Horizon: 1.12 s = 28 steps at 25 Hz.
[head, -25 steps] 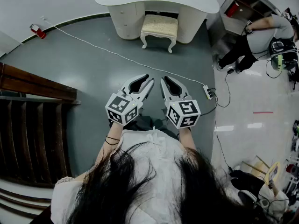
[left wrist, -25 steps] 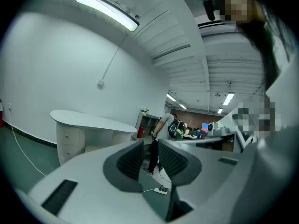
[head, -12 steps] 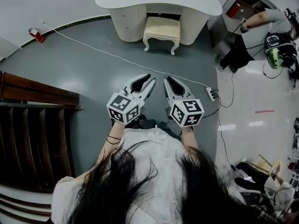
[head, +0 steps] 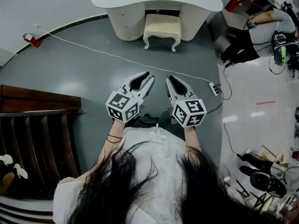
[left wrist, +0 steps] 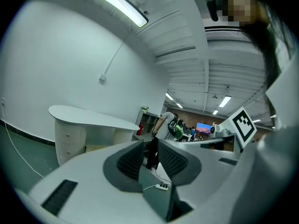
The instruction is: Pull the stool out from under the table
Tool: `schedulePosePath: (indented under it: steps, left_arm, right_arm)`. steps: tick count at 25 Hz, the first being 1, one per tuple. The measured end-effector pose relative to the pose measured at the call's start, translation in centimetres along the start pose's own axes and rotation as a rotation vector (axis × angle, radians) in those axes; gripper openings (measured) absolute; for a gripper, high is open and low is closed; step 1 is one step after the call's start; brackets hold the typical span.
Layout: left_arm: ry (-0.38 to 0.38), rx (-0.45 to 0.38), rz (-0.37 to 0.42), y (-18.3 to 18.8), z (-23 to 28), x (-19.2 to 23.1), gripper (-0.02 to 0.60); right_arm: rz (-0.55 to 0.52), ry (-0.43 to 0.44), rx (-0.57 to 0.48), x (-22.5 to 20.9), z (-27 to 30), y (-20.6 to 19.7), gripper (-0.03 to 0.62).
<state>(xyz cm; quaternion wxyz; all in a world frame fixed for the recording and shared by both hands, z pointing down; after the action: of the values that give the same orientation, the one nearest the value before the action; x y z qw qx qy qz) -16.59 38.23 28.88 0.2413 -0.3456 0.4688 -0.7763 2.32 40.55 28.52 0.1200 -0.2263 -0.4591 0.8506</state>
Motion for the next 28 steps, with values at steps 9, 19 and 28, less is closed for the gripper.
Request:
schedulePosePath:
  steps: [9, 19, 28]
  left_arm:
    - [-0.014, 0.058, -0.048, 0.9, 3.7, 4.0, 0.107]
    - [0.066, 0.037, -0.046, 2.9, 6.1, 6.9, 0.107]
    - [0.101, -0.005, -0.035, 7.5, 12.8, 8.7, 0.107]
  right_arm:
    - [0.043, -0.024, 0.058, -3.5, 4.2, 2.1, 0.067]
    - [0.045, 0.014, 0.052, -7.7, 8.3, 4.7, 0.067]
    - [0.027, 0.032, 0.071, -14.5, 11.7, 9.6, 0.067]
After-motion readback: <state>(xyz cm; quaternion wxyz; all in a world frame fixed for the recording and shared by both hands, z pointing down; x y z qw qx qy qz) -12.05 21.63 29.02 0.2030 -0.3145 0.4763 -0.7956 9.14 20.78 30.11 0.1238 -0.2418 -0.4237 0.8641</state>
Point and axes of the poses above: the fingertips, and each gripper's own axes: z forward along the fingers, x to its left, y out of its top, the point moved 9 cm from there along -z, backward along the fingers, and after that the axes turned 13 degrees about x, right-handed, at the moved point
